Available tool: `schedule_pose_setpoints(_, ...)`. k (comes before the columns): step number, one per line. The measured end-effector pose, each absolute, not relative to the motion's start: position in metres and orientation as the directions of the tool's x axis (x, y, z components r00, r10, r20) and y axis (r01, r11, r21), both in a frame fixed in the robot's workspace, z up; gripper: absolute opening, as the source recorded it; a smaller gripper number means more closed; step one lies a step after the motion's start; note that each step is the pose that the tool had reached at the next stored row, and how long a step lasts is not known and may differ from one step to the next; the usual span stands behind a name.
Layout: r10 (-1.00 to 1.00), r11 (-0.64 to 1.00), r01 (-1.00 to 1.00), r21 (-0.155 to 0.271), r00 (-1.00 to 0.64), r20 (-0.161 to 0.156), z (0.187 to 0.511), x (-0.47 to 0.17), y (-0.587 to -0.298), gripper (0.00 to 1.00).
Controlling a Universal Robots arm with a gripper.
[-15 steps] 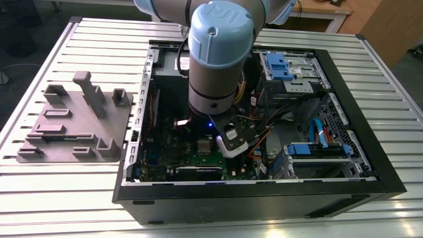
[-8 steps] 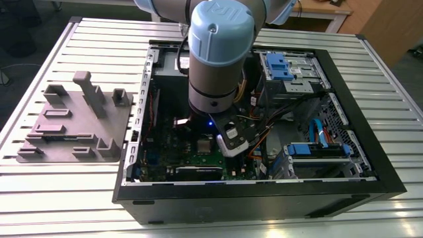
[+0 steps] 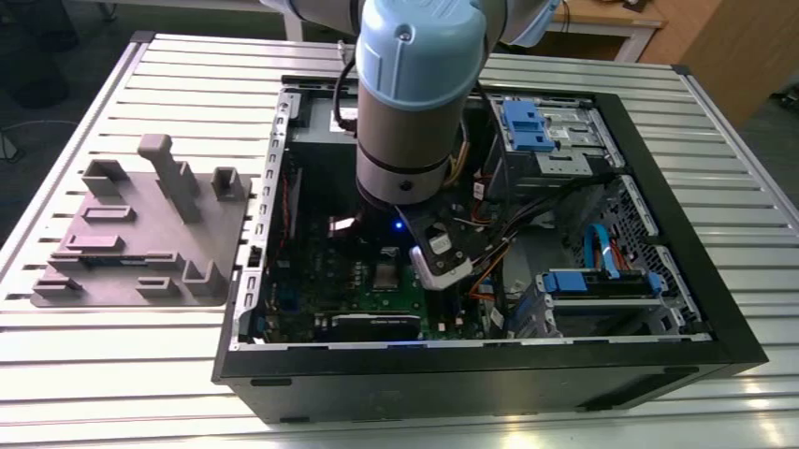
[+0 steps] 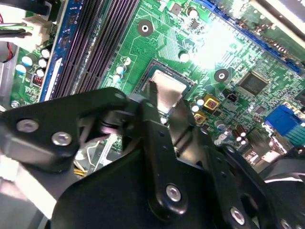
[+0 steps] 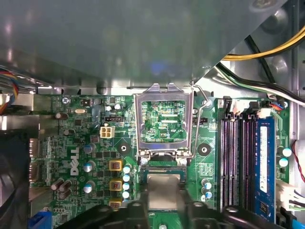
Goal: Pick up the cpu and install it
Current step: 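Place the cpu into insertion slot, then close the cpu cover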
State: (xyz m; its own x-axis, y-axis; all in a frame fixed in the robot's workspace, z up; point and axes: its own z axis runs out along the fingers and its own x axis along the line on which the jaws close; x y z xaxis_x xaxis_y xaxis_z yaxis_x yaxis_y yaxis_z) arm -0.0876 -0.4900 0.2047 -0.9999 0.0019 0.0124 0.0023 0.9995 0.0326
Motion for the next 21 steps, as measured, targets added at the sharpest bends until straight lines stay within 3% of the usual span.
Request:
schedule_pose_setpoints(3, 0.002, 0.999, 0.002, 0.033, -1.0, 0.013, 0.2059, -0.0875, -0.4899, 0.32)
schedule_pose_setpoints(6, 0.002, 0.999, 0.002, 0.033, -1.0, 0.013, 0.2061, -0.0875, -0.49, 0.15)
schedule_pose_setpoints(8, 0.002, 0.999, 0.002, 0.033, -1.0, 0.013, 0.2061, -0.0875, -0.4899, 0.1)
schedule_pose_setpoints(21, 0.002, 0.999, 0.002, 0.033, -1.0, 0.013, 0.2078, -0.0875, -0.4899, 0.1)
